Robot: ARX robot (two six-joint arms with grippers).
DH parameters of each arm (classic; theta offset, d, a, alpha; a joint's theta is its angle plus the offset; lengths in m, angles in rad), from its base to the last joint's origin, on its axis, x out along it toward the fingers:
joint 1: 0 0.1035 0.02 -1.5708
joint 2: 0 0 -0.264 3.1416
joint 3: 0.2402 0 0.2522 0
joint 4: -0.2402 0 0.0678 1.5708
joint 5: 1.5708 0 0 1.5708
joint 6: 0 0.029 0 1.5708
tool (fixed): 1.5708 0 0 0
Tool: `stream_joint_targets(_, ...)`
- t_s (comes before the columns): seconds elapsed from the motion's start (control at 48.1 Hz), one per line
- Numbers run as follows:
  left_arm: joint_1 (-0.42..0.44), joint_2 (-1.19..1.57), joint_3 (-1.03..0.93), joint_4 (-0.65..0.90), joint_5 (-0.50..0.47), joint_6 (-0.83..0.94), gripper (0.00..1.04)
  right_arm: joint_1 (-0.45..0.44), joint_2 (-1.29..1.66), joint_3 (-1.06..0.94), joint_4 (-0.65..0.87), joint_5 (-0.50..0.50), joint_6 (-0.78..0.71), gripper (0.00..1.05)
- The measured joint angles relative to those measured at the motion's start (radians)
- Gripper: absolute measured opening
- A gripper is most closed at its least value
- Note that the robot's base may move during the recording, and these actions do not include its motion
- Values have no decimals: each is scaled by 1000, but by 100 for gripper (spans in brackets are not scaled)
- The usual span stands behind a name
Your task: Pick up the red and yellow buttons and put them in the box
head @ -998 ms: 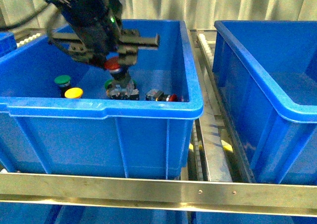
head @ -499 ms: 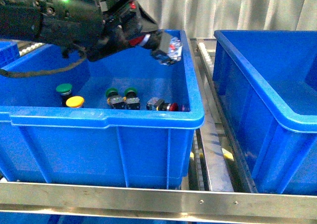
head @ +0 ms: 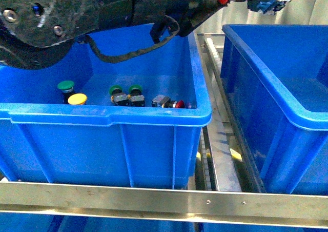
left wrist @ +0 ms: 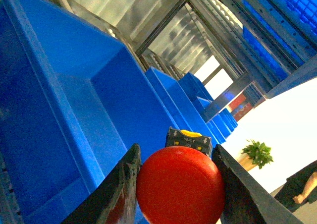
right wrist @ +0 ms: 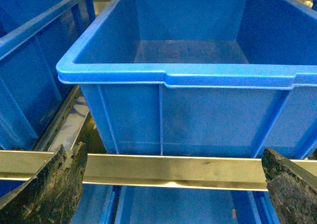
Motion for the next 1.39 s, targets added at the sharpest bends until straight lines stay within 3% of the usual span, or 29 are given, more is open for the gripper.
stream_joint_targets(0.333, -83, 85, 106, -31, 8, -33, 34, 0, 0, 0, 0, 0, 0, 102)
stream_joint_targets(0.582, -94, 85, 102, -22, -12, -41, 34, 0, 0, 0, 0, 0, 0, 102)
stream_joint_targets(0.666, -93, 83, 85, -22, -18, -40, 34, -65, 126, -11, 307, 50, 157, 102)
stream_joint_targets(0.749, -95, 73, 59, -22, -19, -39, 34, -224, 352, 5, 645, -66, 451, 102)
stream_joint_targets(0.811, -97, 59, 43, -22, -20, -38, 34, -297, 517, 37, 802, -139, 683, 102)
stream_joint_targets(0.874, -97, 45, 35, -21, -24, -37, 34, -303, 603, 67, 864, -156, 845, 102)
stream_joint_targets(0.957, -97, 21, 21, -19, -29, -37, 34, -246, 735, 115, 963, -134, 1115, 102)
stream_joint_targets(1.04, -98, 6, 13, -10, -30, -37, 34, -150, 830, 129, 1036, -72, 1259, 102)
stream_joint_targets(1.248, -99, -1, -8, 5, -30, -38, 34, 26, 995, 169, 1191, 34, 1420, 102)
stream_joint_targets(1.394, -105, -1, -12, 13, -30, -42, 34, 96, 1099, 232, 1262, 69, 1468, 102)
